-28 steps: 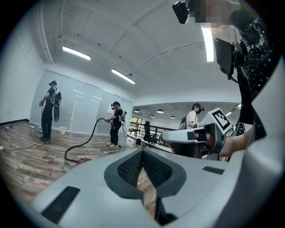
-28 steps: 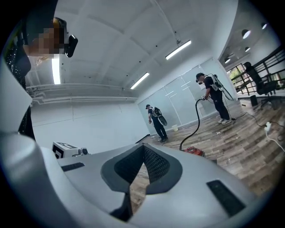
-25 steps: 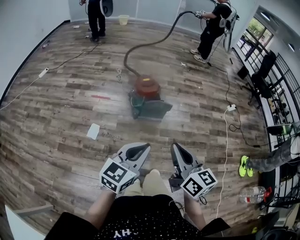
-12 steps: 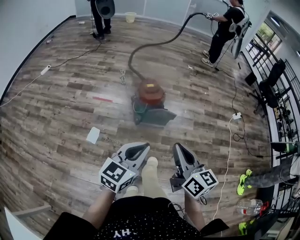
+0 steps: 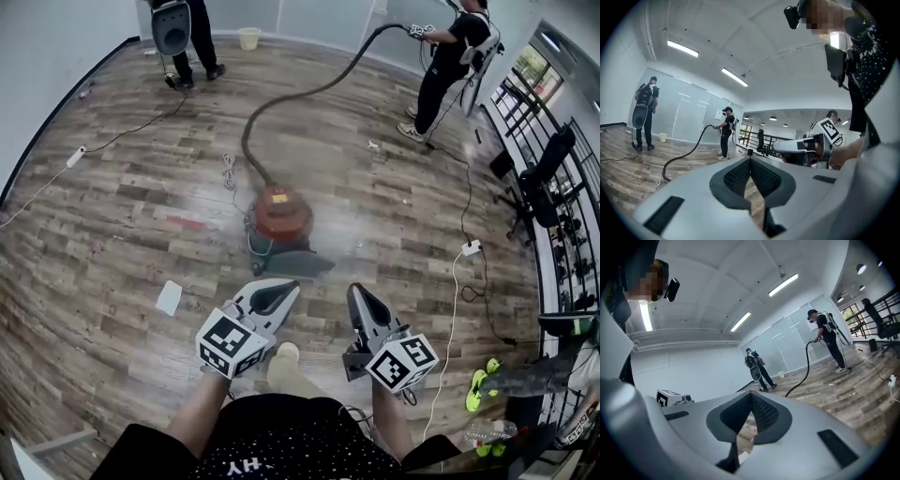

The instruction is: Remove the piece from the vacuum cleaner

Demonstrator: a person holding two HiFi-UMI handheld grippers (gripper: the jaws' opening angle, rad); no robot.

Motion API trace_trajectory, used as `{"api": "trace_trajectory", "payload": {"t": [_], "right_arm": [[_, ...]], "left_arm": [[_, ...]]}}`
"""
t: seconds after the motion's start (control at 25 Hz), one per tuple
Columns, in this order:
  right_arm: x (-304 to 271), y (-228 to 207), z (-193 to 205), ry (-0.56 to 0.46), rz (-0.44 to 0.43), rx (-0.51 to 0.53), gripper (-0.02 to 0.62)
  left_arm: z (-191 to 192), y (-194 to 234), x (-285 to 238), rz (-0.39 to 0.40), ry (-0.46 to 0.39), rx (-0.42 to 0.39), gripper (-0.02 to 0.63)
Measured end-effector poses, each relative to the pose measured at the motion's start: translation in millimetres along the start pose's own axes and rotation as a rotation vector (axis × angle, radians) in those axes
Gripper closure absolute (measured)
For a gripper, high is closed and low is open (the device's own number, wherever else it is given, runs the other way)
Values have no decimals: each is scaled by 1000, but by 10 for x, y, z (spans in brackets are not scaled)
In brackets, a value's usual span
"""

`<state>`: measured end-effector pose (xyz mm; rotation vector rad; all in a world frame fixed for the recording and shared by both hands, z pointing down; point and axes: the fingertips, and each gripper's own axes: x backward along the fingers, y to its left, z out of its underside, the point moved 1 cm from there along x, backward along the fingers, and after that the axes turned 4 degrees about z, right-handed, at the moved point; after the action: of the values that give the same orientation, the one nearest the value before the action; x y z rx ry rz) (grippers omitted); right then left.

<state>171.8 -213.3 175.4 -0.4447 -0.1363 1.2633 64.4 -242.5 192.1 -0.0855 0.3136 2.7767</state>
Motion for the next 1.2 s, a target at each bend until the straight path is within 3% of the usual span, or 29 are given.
{"api": "trace_trajectory", "payload": {"t": [0.32,0.68,0.96,1.2], "right_arm": [[-510,-507,-274,27,-28,22,584],[-780,-848,-373,8,-49,-2,584],[-867,-1049,-425,-42,-15,9,584],[-857,-1281,-159,-64,32,13,583]], "left_arm": [[-133,470,-594,-49,1,-17,597],[-122,776,-707,-89,17,-21,597],[-11,1004,-874,-59,38,-24,597],[310,1144,-998,-8,40,-36,597]]}}
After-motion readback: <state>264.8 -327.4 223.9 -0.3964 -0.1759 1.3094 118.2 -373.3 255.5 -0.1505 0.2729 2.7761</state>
